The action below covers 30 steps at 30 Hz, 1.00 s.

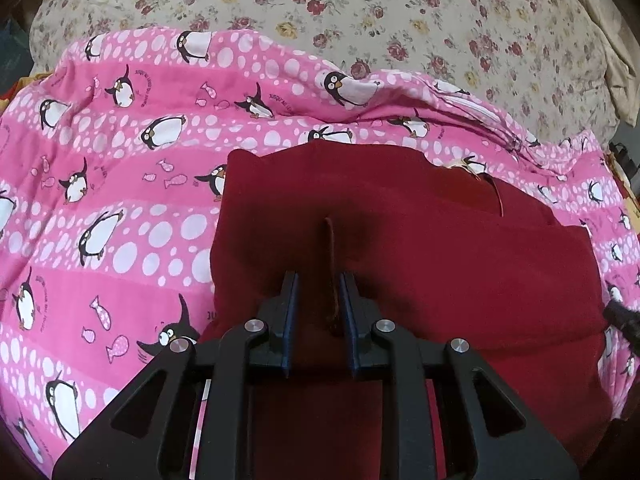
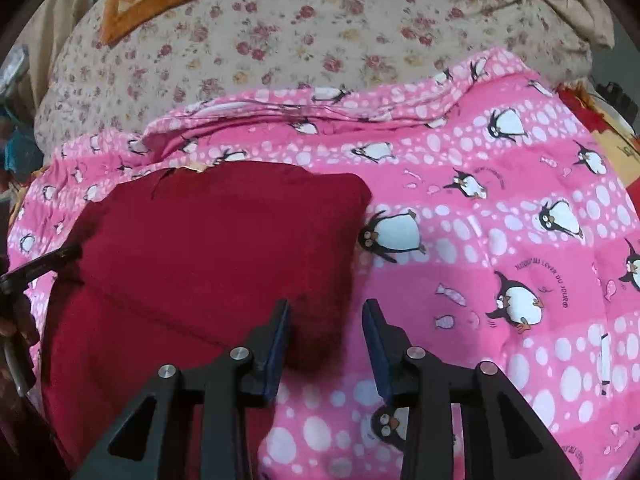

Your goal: Fold small clothes

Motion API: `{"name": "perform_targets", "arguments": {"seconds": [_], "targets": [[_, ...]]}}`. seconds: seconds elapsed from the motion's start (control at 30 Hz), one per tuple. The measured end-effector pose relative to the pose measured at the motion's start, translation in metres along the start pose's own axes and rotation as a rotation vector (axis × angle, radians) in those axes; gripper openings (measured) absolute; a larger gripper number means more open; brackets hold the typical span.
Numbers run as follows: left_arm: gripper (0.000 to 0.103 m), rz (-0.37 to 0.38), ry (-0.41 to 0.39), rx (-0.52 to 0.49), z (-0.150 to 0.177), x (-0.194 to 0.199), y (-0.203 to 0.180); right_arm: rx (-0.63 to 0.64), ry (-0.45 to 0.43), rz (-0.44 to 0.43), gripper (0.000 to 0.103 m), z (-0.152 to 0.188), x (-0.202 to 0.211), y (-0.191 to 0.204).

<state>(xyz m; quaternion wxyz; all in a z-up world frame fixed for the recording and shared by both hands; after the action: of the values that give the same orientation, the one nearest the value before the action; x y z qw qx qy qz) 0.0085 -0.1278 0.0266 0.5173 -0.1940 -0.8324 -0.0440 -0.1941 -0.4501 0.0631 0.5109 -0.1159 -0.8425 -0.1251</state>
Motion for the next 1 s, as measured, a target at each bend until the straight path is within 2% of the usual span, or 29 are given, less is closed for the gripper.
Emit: {"name": "perform_targets", "arguments": {"seconds": [0.13,0.3,0.37,0.57,0.6,0.67,0.7,0.73,0.8,1.0], "targets": [[0.02,0.0,-0.009,0.007,0.005,0.007,0.0,0.02,0.087,0.009,0.035,0.008,-0.029,0.006],[0.02,-0.012,-0.021,0.0,0.018,0.021,0.0,-0.014,0.044,-0.021,0.037,0.014,0.0,0.003],[0.02,-0.022,-0.024,-0.012,0.024,0.024,-0.001,-0.009,0.04,-0.038,0.046,0.02,0.014,0.002],[0.02,-0.033,-0.022,-0.03,0.048,0.04,-0.006,0.032,0.023,-0.06,0.05,0.049,0.057,0.007],[0.021,-0.033,-0.021,-0.038,0.052,0.043,-0.007,0.041,0.032,-0.071,0.052,0.057,0.062,0.009],[0.037,-0.037,-0.034,-0.05,0.063,0.053,-0.01,0.051,0.041,-0.086,0.062,0.069,0.065,0.012],[0.054,-0.041,-0.047,-0.048,0.069,0.058,-0.011,0.056,0.043,-0.094,0.063,0.076,0.067,0.014],[0.063,-0.046,-0.065,-0.044,0.075,0.064,-0.011,0.063,0.045,-0.105,0.064,0.084,0.068,0.017],[0.064,-0.051,-0.094,-0.039,0.089,0.075,-0.012,0.073,0.052,-0.121,0.064,0.094,0.067,0.021],[0.064,-0.043,-0.066,-0.043,0.129,0.094,-0.011,0.073,0.079,-0.151,0.065,0.112,0.048,0.035]]}}
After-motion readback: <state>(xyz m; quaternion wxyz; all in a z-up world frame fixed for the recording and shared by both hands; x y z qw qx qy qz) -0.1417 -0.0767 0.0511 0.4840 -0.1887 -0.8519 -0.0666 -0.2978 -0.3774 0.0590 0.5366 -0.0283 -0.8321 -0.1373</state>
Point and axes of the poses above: each gripper's, at about its wrist camera, not at the fingertips, and x roughly against the way its jaws point, y to its left, z to its underside, the point moved 2 cm from there along -x, roughly the way its jaws point, and after that the axes turned 5 degrees about y, right-handed, at the moved point
